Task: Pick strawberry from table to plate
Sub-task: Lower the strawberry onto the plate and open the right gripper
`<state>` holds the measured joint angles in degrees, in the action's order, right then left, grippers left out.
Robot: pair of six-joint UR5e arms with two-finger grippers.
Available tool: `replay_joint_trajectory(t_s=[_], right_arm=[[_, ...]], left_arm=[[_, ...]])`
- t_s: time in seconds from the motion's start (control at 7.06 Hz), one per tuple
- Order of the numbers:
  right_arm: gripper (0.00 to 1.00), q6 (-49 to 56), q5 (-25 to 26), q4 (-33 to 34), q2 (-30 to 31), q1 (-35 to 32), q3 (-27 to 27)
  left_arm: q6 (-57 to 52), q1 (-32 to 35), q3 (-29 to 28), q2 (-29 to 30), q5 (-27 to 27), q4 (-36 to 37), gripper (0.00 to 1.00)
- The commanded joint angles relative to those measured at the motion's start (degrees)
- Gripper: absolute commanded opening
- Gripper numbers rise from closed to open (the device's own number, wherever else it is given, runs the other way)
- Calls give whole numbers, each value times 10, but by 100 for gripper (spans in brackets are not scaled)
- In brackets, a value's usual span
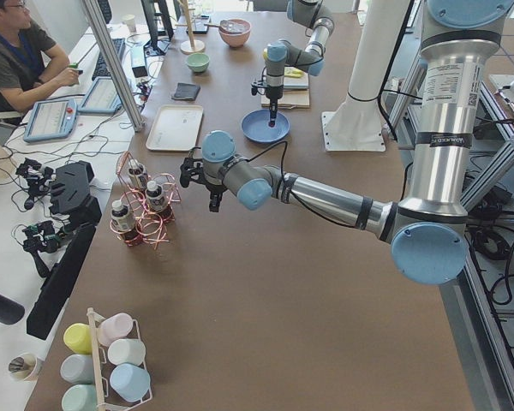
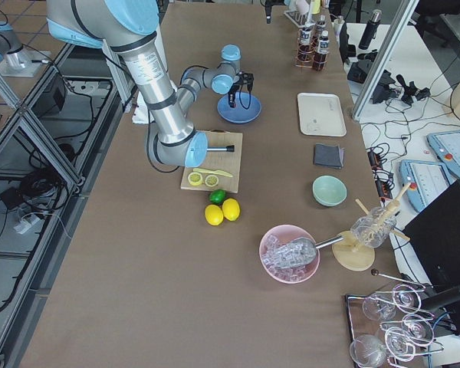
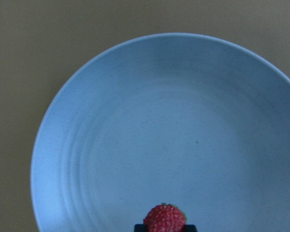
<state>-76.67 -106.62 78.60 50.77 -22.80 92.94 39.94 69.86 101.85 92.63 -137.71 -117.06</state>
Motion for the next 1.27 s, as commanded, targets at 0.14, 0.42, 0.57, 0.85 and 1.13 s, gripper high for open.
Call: replay_joint_trajectory(t_s=[0.14, 0.42, 0.57, 0.85, 1.13], right_arm=[[0, 2, 2, -22, 0, -9, -19], [0, -1, 1, -43, -1, -9, -38], [28, -1, 1, -43, 0, -9, -38], [100, -3, 0, -44, 2, -9, -34], [100, -2, -31, -35, 9, -45, 5]], left_arm=[[0, 2, 17, -22, 0, -2, 79], [0, 5, 17, -22, 0, -2, 81], [0, 6, 17, -22, 0, -2, 82], [0, 7, 19, -22, -1, -2, 82], [1, 8, 19, -22, -1, -1, 83]])
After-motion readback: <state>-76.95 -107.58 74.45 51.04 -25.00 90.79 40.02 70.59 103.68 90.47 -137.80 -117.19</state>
